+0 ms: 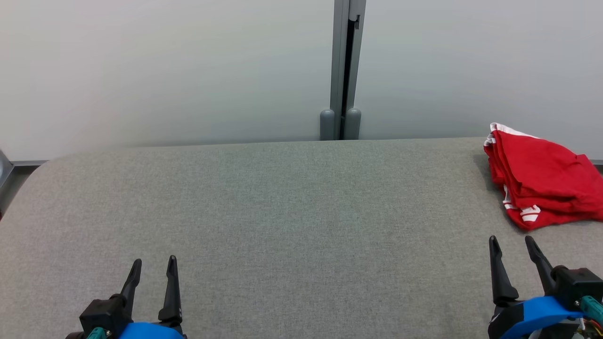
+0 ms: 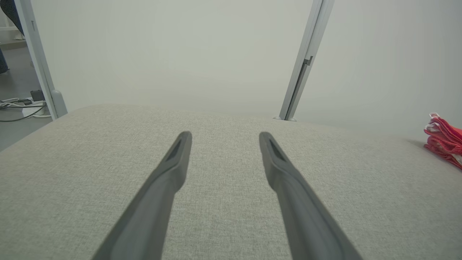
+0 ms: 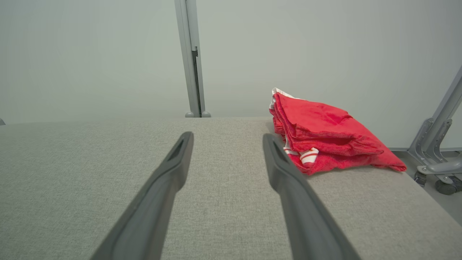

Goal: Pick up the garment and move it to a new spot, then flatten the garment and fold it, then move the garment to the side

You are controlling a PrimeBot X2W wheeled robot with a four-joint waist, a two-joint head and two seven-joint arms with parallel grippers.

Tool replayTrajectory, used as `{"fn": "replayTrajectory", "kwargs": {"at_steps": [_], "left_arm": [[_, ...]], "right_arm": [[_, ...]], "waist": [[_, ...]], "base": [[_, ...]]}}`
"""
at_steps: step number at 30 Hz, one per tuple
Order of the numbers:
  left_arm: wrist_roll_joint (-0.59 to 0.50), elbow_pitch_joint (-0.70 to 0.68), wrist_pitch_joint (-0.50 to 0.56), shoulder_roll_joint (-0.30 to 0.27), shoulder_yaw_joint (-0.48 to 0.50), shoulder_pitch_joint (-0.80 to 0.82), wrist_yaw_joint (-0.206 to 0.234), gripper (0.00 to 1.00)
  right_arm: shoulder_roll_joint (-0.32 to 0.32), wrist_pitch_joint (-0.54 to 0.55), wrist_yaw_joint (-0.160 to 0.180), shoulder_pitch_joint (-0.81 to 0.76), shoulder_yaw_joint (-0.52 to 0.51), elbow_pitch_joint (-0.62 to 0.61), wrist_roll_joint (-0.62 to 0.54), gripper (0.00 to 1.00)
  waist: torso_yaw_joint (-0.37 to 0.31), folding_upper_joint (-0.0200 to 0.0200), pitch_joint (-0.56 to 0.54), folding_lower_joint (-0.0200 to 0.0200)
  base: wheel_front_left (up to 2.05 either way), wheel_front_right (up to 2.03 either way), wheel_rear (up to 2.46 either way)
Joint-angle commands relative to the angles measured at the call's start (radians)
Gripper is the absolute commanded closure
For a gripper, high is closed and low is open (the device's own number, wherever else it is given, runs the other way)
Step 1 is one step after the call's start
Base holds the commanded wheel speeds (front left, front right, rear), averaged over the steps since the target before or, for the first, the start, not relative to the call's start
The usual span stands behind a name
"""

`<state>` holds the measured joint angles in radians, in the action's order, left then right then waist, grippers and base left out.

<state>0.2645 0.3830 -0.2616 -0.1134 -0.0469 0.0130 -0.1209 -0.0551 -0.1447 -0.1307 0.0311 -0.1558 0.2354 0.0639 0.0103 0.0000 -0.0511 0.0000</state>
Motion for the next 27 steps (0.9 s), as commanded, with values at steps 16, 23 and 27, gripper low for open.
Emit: {"fn": "replayTrajectory", "kwargs": {"at_steps": [16, 23, 27], "left_arm": [[-0.009, 0.034, -0.004, 0.001, -0.007, 0.019, -0.002, 0.00], [-0.010, 0.039, -0.004, 0.002, -0.011, 0.021, -0.004, 0.00], [-0.012, 0.047, -0.004, -0.001, -0.012, 0.028, -0.004, 0.00]], "right_arm": [[0.005, -0.024, 0.000, -0.031, 0.055, 0.048, 0.071, 0.00], [0.005, -0.017, 0.000, -0.028, 0.062, 0.053, 0.063, 0.00], [0.005, -0.017, 0.000, -0.029, 0.062, 0.056, 0.068, 0.00]], "waist": [[-0.005, 0.0000, -0.020, 0.0000], [-0.003, 0.0000, -0.015, 0.0000], [-0.002, 0.0000, -0.013, 0.0000]], "base": [[0.00, 0.00, 0.00], [0.00, 0.00, 0.00], [0.00, 0.00, 0.00]]}}
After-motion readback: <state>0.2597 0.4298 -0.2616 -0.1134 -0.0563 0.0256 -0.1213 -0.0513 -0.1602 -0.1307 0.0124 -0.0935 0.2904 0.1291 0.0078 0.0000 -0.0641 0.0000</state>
